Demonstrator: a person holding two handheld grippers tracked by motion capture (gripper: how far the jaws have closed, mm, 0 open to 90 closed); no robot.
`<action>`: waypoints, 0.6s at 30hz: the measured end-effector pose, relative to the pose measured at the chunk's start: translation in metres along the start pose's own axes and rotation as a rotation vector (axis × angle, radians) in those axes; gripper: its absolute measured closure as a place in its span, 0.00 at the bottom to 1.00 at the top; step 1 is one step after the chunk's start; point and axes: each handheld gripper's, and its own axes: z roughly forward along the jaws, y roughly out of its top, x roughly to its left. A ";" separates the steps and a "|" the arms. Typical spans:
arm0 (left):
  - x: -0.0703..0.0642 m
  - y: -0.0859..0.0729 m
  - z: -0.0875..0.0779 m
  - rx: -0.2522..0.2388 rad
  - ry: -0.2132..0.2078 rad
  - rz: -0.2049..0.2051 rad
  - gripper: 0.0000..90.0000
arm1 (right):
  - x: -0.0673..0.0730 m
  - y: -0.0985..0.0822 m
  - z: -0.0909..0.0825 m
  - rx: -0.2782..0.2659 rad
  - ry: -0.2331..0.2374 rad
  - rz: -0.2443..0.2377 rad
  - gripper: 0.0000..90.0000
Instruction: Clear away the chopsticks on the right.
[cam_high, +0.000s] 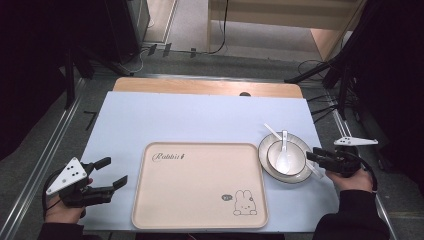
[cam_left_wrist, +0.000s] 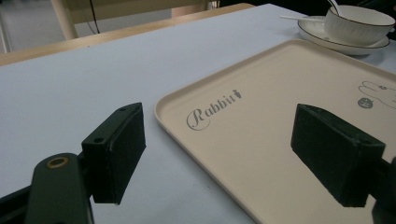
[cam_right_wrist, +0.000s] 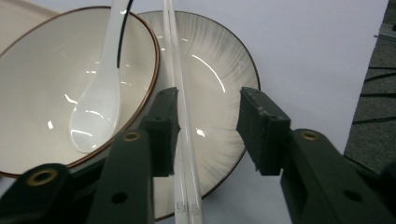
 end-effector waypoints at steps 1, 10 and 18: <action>0.000 0.000 0.000 0.000 0.000 0.001 0.20 | 0.000 0.000 0.000 0.000 0.000 0.000 0.60; -0.001 0.001 0.000 0.001 -0.004 -0.004 0.20 | -0.004 -0.003 0.013 0.071 0.031 0.035 0.76; -0.001 0.001 0.001 0.000 -0.007 -0.004 0.20 | -0.008 0.000 0.027 0.117 0.061 0.035 0.87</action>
